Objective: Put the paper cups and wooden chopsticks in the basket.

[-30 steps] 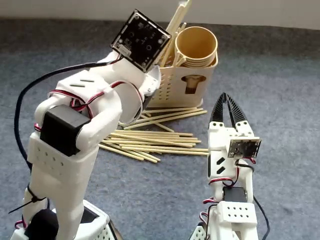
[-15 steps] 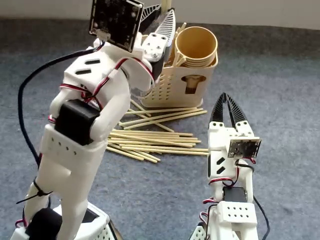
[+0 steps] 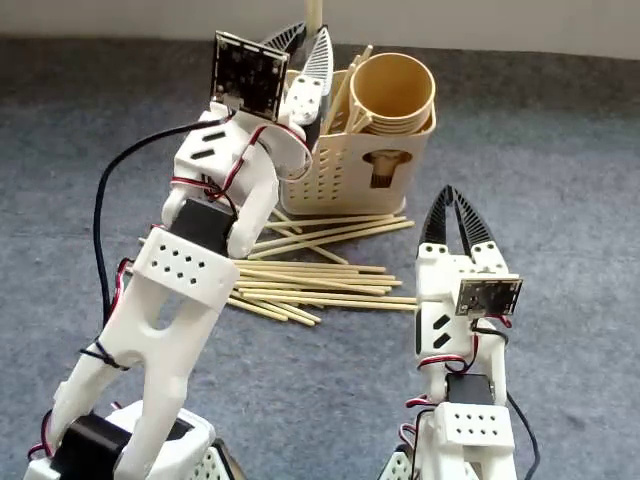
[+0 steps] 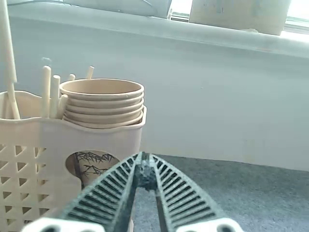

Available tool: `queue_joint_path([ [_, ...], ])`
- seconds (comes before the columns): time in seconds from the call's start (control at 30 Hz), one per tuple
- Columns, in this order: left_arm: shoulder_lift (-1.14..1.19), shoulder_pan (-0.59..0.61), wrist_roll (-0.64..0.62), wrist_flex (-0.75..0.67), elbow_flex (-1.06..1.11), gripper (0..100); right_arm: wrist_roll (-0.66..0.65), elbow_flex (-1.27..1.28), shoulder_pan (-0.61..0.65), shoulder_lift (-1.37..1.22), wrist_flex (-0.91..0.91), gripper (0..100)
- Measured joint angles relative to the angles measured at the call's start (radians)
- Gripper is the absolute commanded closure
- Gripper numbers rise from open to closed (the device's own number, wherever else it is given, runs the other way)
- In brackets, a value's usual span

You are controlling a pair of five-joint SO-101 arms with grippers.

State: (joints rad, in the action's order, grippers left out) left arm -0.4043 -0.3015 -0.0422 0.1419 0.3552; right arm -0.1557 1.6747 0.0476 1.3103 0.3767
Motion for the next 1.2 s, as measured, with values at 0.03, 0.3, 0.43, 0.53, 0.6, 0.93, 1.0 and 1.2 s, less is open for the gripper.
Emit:
queue_joint_path([
  [0.03,0.0,0.006,0.0,-0.015,0.025,99,0.0,0.0,0.0,0.0,0.0,99.3],
  [0.3,0.003,0.04,0.0,-0.086,0.133,95,0.0,0.0,0.0,0.0,0.0,99.3],
  [0.43,0.006,0.04,0.0,-0.086,0.135,89,0.0,0.0,0.0,0.0,0.0,99.3],
  [0.53,0.006,0.046,0.0,-0.054,0.135,89,0.0,0.0,0.0,0.0,0.0,99.3],
  [0.6,0.006,0.057,0.0,-0.017,0.135,89,0.0,0.0,0.0,0.0,0.0,99.3],
  [0.93,-0.097,0.068,0.094,0.407,0.057,89,0.0,0.0,0.0,0.0,0.0,99.3],
  [1.0,-0.133,0.075,0.118,0.494,0.054,90,0.0,0.0,0.0,0.0,0.0,99.3],
  [1.2,-0.224,0.069,0.222,0.764,0.054,97,0.0,0.0,0.0,0.0,0.0,99.3],
])
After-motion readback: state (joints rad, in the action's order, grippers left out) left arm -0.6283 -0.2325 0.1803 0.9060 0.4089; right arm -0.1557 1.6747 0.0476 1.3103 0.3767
